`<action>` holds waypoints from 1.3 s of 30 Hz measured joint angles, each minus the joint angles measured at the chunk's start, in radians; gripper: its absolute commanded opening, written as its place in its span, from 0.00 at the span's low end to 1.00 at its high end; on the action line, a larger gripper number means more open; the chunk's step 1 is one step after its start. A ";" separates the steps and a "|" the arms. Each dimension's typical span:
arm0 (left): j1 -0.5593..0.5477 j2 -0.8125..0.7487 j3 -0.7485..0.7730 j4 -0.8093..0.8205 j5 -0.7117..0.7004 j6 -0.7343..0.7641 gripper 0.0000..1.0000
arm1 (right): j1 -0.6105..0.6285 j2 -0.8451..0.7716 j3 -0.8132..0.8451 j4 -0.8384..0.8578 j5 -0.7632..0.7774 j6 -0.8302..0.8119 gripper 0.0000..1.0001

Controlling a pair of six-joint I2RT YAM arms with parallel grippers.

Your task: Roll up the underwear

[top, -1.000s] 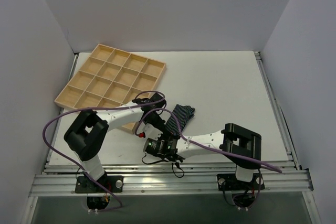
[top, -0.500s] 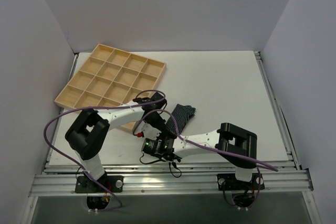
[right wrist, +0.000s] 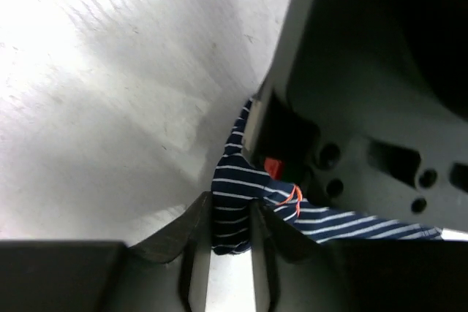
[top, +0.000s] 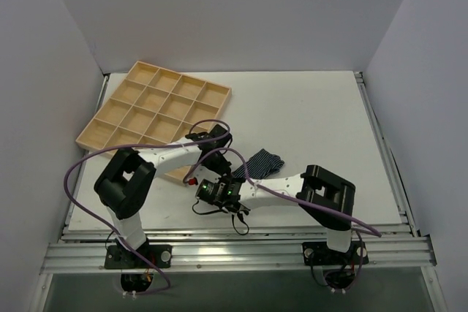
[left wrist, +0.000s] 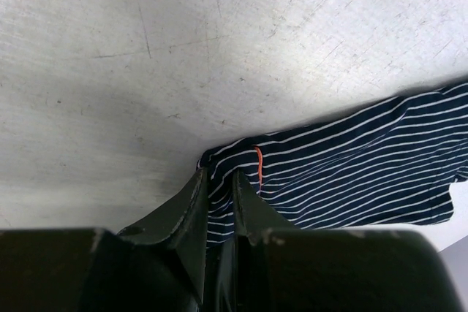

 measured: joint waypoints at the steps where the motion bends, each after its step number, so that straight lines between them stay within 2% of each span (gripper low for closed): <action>1: 0.002 0.000 0.000 0.002 0.000 0.003 0.02 | -0.006 0.000 0.002 0.003 -0.018 -0.010 0.10; 4: 0.009 0.000 0.000 0.008 0.003 0.015 0.13 | -0.020 -0.007 0.002 0.015 -0.064 -0.036 0.03; 6: 0.015 0.000 0.000 0.008 0.009 0.021 0.17 | -0.031 -0.016 -0.002 0.022 -0.099 -0.057 0.02; 10: 0.028 -0.002 0.011 0.003 0.013 0.044 0.32 | -0.058 -0.044 -0.026 0.060 -0.183 -0.102 0.01; 13: 0.048 -0.013 0.017 0.005 0.012 0.060 0.37 | -0.080 -0.077 -0.060 0.111 -0.268 -0.119 0.01; 20: 0.145 -0.142 0.031 -0.023 -0.025 0.093 0.40 | -0.216 -0.197 -0.167 0.234 -0.440 0.059 0.01; 24: 0.172 -0.207 0.032 -0.086 -0.022 0.132 0.42 | -0.376 -0.241 -0.259 0.253 -0.539 0.193 0.01; 28: 0.198 -0.282 0.027 -0.086 -0.026 0.183 0.50 | -0.486 -0.298 -0.326 0.283 -0.632 0.255 0.02; 31: 0.205 -0.345 0.006 -0.046 -0.033 0.240 0.54 | -0.551 -0.315 -0.359 0.314 -0.722 0.279 0.02; 33: 0.205 -0.392 -0.017 0.003 -0.032 0.293 0.60 | -0.600 -0.316 -0.381 0.351 -0.813 0.292 0.02; 39: 0.211 -0.436 -0.017 0.125 0.006 0.502 0.59 | -0.694 -0.283 -0.420 0.446 -1.046 0.303 0.02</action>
